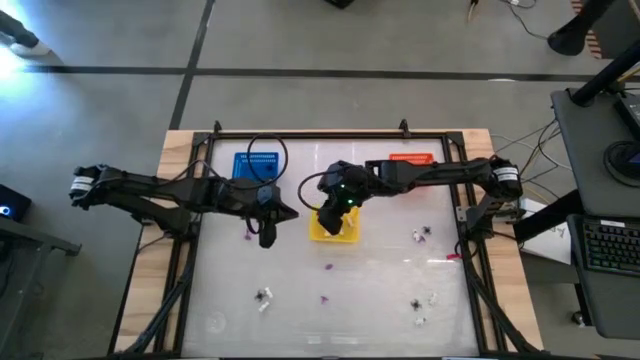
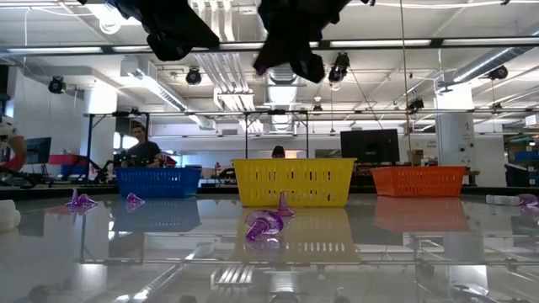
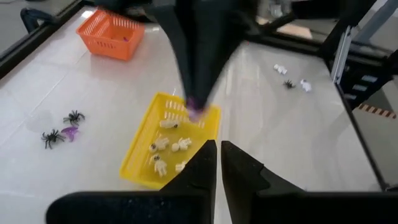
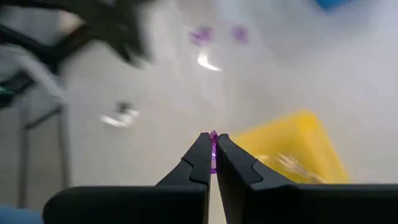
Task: Sort Halloween decoration
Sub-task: Put the purple witch hat toy into the orange bin
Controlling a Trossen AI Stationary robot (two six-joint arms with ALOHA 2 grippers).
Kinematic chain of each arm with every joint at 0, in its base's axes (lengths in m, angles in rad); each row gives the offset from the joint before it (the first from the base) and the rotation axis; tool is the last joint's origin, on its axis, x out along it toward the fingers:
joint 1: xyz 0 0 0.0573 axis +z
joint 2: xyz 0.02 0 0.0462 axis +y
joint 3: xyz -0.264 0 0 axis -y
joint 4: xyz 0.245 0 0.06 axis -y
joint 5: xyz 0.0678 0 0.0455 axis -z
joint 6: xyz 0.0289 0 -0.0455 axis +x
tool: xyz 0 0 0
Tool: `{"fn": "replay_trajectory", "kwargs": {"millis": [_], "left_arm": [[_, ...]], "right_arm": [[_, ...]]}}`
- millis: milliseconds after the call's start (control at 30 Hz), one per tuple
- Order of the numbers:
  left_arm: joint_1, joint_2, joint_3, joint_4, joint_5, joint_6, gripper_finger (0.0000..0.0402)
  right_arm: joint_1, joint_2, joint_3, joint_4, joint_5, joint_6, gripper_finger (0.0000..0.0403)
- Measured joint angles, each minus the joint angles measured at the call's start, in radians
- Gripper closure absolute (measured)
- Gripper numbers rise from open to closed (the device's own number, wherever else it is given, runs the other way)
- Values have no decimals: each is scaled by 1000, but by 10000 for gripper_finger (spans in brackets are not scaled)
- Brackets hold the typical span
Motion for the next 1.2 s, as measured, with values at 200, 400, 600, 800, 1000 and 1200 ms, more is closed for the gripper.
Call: {"fn": "replay_trajectory", "kwargs": {"millis": [200,400,600,800,1000,1200], "left_arm": [[6,-7,0,-59,0,29,366],[6,-7,0,-106,0,73,345],[7,-7,0,-144,0,84,343],[7,-10,0,-151,0,85,342],[9,-22,0,-151,0,109,342],[11,-33,12,-189,-55,106,342]], "right_arm": [[-32,-2,0,-182,91,7,394],[-73,-2,0,-291,131,29,394],[-125,-2,0,-408,175,45,394],[-186,-3,-12,-478,189,45,394],[-255,-3,-59,-532,189,-2,394],[-318,-4,-110,-547,189,-64,394]]}}
